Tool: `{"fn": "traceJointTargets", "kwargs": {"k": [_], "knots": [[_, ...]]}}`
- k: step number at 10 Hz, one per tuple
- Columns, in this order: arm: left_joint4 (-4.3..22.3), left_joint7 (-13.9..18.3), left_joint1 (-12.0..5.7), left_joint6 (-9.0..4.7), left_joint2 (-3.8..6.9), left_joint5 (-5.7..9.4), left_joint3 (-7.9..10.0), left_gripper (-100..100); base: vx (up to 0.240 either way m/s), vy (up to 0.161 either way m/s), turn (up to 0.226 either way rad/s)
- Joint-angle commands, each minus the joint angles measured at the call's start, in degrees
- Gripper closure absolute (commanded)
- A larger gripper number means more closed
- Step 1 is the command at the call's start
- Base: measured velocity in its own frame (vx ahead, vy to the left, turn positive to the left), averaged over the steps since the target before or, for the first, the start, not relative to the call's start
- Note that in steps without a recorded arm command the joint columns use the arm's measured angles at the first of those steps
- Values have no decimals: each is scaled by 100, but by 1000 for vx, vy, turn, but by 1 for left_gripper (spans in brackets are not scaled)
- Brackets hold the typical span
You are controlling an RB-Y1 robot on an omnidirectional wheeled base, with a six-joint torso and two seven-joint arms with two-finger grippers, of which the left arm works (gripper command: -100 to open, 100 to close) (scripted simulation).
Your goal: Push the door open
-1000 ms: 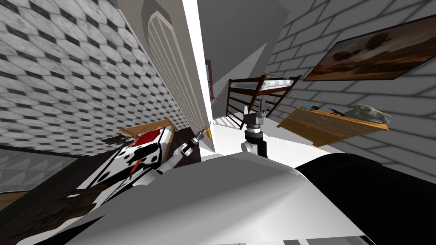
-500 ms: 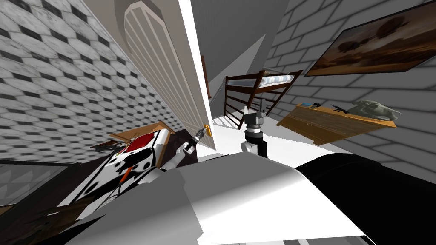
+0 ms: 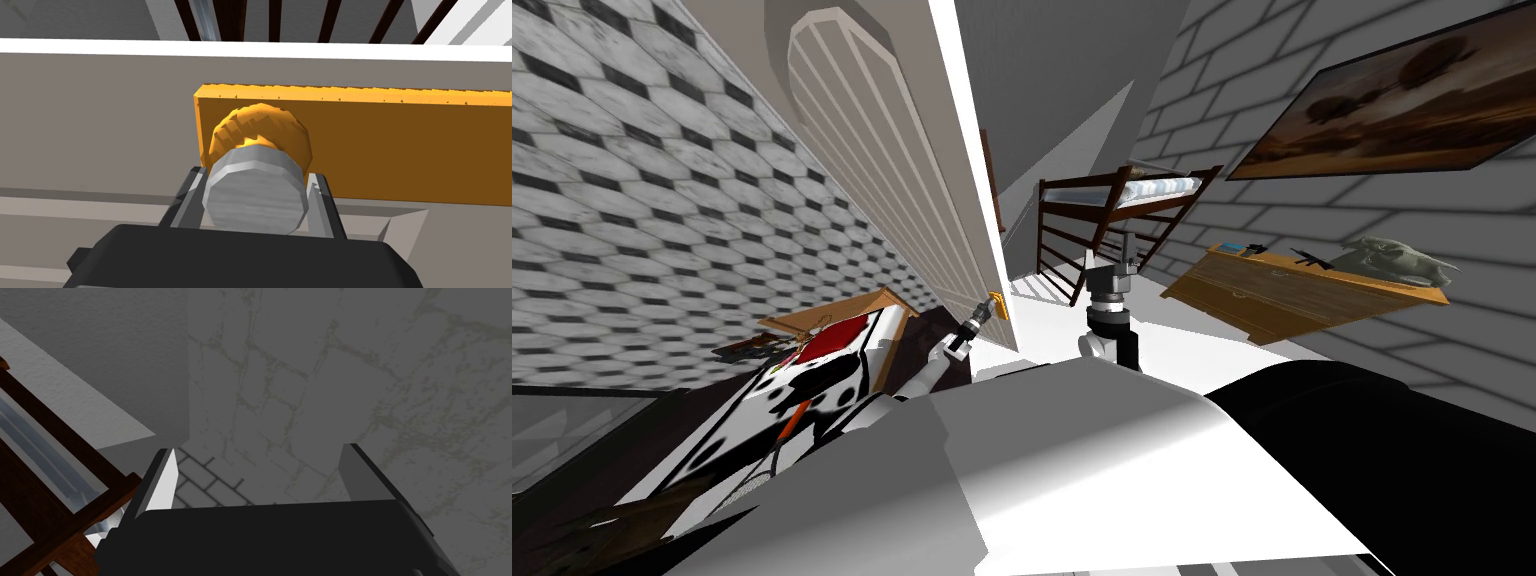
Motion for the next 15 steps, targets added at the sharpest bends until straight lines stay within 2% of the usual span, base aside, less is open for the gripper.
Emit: {"fn": "traceJointTargets", "kwargs": {"k": [1,9,15], "knots": [[9,-76,-62,56,-22,11,206,100,50,-55,-12],[150,-466,-63,531,-496,-96,962,100,82,-97,-2],[240,-716,-63,836,-801,-165,1448,100,85,-99,1]]}}
